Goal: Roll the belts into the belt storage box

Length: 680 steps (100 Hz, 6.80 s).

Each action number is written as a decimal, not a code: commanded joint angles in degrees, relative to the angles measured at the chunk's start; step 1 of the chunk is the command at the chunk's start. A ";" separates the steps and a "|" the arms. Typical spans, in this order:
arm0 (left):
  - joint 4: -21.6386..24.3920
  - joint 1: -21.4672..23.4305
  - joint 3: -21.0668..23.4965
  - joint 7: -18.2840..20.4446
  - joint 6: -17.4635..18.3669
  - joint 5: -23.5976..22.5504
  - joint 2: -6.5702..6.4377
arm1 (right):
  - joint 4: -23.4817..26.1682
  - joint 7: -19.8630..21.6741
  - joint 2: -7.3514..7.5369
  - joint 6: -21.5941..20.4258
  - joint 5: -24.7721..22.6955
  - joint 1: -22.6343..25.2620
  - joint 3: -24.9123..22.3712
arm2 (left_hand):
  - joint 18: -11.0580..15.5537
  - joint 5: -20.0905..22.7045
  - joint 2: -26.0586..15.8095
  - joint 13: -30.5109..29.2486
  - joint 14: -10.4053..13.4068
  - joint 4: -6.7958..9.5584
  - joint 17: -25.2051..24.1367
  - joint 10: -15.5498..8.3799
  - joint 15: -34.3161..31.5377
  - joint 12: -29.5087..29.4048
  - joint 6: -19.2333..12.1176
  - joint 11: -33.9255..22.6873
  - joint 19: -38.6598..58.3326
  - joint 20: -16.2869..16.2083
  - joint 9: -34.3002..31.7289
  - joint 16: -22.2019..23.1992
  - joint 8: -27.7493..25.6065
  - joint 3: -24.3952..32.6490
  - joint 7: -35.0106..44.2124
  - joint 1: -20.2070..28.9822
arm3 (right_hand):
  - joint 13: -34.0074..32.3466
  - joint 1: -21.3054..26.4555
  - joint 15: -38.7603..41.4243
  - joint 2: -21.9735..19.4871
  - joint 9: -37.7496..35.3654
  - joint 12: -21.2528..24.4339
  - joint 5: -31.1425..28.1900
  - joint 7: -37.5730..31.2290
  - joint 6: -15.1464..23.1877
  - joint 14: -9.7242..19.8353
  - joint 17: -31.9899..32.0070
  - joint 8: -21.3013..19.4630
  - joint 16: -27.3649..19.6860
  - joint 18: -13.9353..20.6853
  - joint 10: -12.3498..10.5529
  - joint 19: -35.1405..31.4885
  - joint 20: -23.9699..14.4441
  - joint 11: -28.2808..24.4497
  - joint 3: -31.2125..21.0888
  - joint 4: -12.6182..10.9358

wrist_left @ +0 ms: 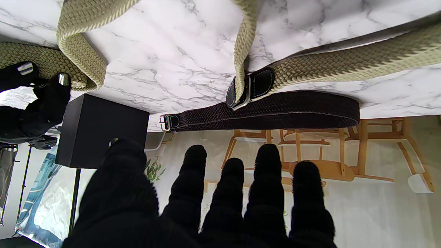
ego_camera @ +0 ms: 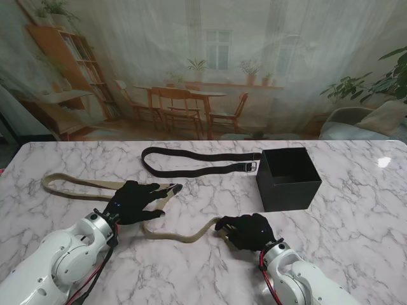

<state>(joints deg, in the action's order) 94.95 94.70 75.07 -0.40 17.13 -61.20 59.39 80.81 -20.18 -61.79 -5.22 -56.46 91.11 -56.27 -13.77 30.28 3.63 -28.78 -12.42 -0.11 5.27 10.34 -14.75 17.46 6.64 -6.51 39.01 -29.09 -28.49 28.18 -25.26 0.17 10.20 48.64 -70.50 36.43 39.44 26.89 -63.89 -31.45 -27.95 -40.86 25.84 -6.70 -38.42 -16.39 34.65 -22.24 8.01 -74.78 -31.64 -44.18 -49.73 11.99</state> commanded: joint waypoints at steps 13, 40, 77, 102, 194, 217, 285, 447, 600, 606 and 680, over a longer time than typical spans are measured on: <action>-0.18 0.10 -0.02 0.56 0.24 -0.02 0.06 | -1.43 2.29 0.18 -1.30 0.38 0.53 0.36 | -1.93 -0.05 -2.66 1.61 -0.32 -0.50 -0.80 0.41 1.04 0.17 0.37 0.39 -1.41 -0.79 1.41 0.07 -0.60 -1.64 -0.07 0.48 | -0.34 8.78 -5.06 -3.69 -2.43 -0.84 -15.23 -5.19 -4.20 -0.20 1.92 6.14 -2.09 -0.83 -7.46 1.29 -0.26 -4.06 -3.87 -1.90; -0.22 0.06 -0.08 0.65 0.22 0.05 0.05 | 2.94 9.93 0.81 -4.30 2.08 2.96 -2.93 | -1.97 -0.04 -2.71 1.59 -0.31 -0.50 -0.86 0.29 1.04 0.18 0.53 0.37 -1.49 -0.75 1.42 0.08 -0.59 -1.65 -0.07 0.42 | 6.40 -16.60 -14.93 -0.58 1.90 5.64 -17.49 4.73 -27.86 -2.19 4.50 -4.82 -6.05 4.59 -2.09 5.39 1.50 11.43 -1.59 -7.15; -0.36 -0.19 -0.37 0.96 0.07 0.43 0.06 | 10.70 23.95 2.22 -5.99 4.80 6.26 -7.25 | -1.94 -0.08 -3.19 1.65 -0.38 -0.56 -0.88 0.26 1.08 0.18 0.53 0.41 -1.54 -0.76 1.46 0.08 -0.58 -1.66 -0.10 0.00 | 16.51 -9.46 -20.72 12.40 15.75 15.28 -7.99 15.34 -34.18 -3.73 10.54 -4.42 -10.69 7.87 2.52 9.81 5.95 22.74 -35.71 -19.77; -0.19 -0.14 -0.38 1.16 -0.27 0.08 0.02 | 10.00 25.02 2.47 -5.96 4.42 5.28 -6.47 | -1.89 0.00 -3.16 1.61 -0.40 -0.55 -0.83 0.30 1.04 0.19 0.57 0.39 -1.53 -0.78 1.40 0.10 -0.59 -1.66 -0.07 0.18 | 17.59 -3.71 -20.37 16.99 19.60 17.70 -6.47 15.71 -34.82 -3.40 10.94 -4.78 -10.87 8.41 3.63 10.03 6.86 23.09 -40.22 -28.26; 1.11 0.86 0.43 1.34 -0.34 -0.37 0.03 | 2.57 15.14 2.03 -1.63 -0.94 0.98 -0.95 | -1.93 0.05 -3.14 1.63 -0.35 -0.55 -0.81 0.34 1.05 0.21 0.52 0.33 -1.48 -0.78 1.32 0.09 -0.60 -1.67 -0.03 0.31 | 5.34 -0.91 -8.88 13.60 8.80 7.60 -10.00 -3.67 -21.98 5.83 -2.69 -7.08 -1.74 15.78 -5.95 3.26 2.54 12.38 -9.41 -0.45; 0.83 0.56 0.18 1.28 -0.20 -0.40 0.01 | 2.99 12.44 1.64 -0.26 -1.23 1.89 -0.95 | -1.89 -0.01 -3.07 1.65 -0.35 -0.56 -0.85 0.33 1.07 0.19 0.57 0.38 -1.51 -0.76 1.45 0.09 -0.60 -1.70 -0.05 0.21 | 3.62 -3.13 -4.06 11.97 7.63 5.01 -12.70 -15.41 -13.31 3.39 1.40 -3.53 1.91 5.43 -6.44 -0.81 -3.11 11.15 -2.80 2.98; 0.44 0.35 0.10 0.92 -0.02 -0.47 0.01 | 4.07 11.04 1.06 -0.71 0.76 3.03 -1.55 | -1.86 0.05 -3.05 1.67 -0.27 -0.56 -0.88 0.28 1.08 0.16 0.51 0.41 -1.58 -0.75 1.60 0.08 -0.63 -1.70 -0.02 0.11 | 30.32 -4.20 -25.90 13.10 28.36 18.92 -26.64 -26.95 -12.91 -4.07 18.43 -0.13 -18.53 -7.22 1.58 16.68 5.86 24.67 2.29 1.56; -0.28 -0.03 -0.13 0.09 0.39 -0.33 0.06 | -1.41 1.95 -0.17 -1.10 1.60 0.60 -0.01 | -1.88 0.07 -3.04 1.59 -0.24 -0.54 -0.95 0.26 1.02 0.25 0.60 0.23 -1.64 -0.77 1.43 0.15 -0.65 -1.67 0.04 0.20 | 0.54 1.91 -10.28 4.01 -15.69 3.31 -8.59 -2.14 -2.83 2.39 9.91 8.41 -6.24 -6.06 -7.60 10.07 2.80 8.22 -3.97 -2.57; -0.75 -0.21 -0.22 -0.76 0.74 -0.34 0.11 | 7.33 10.95 3.44 -2.06 -15.51 0.41 -4.56 | -1.80 -0.01 -3.31 1.59 -0.17 -0.53 -0.95 0.21 0.96 0.24 0.61 0.18 -1.54 -0.78 1.61 0.20 -0.64 -1.67 0.05 0.26 | 33.53 -1.07 -23.43 6.92 46.43 18.12 22.89 14.17 -18.56 1.17 20.26 8.99 -15.01 3.41 -2.29 13.36 3.20 22.41 -15.67 -11.13; -0.73 -0.15 -0.15 -0.88 0.74 -0.34 0.13 | 7.31 12.00 3.39 -1.40 -15.03 -0.39 -3.62 | -1.79 -0.13 -3.38 1.71 -0.14 -0.53 -0.95 0.23 1.01 0.23 0.62 0.23 -1.54 -0.77 1.75 0.18 -0.62 -1.68 0.00 0.22 | 34.32 -1.66 -23.37 7.00 47.97 18.56 22.24 22.08 -20.00 0.80 20.66 8.79 -15.43 2.97 -1.40 13.65 3.06 22.38 -15.08 -11.10; -0.87 0.03 0.15 -1.79 1.09 -0.22 0.23 | 4.85 22.11 3.12 1.61 -8.19 -9.10 4.91 | -1.74 -0.22 -3.40 1.87 -0.08 -0.52 -1.08 0.19 1.04 0.23 0.65 0.21 -1.62 -0.76 1.97 0.16 -0.62 -1.64 -0.01 0.28 | 42.02 -10.68 -28.24 11.44 52.62 20.39 13.21 19.85 -9.35 -3.58 27.14 -11.96 -17.86 -5.26 1.81 20.23 4.70 25.65 -1.55 -8.30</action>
<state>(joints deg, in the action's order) 94.24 94.62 75.27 -2.80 18.03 -61.49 59.48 86.61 2.10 -58.26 -3.38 -65.17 82.88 -51.97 -13.79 30.28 2.88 -28.78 -12.42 -0.11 5.23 10.34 -14.75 17.46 6.64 -6.51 39.00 -29.10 -28.49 28.19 -25.28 0.20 10.20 48.64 -30.25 27.22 12.92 36.84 -13.20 -11.70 -10.86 -16.84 12.95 -8.87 -12.37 -26.83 17.68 -24.40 9.09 -55.64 -27.73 -20.04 -51.22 2.47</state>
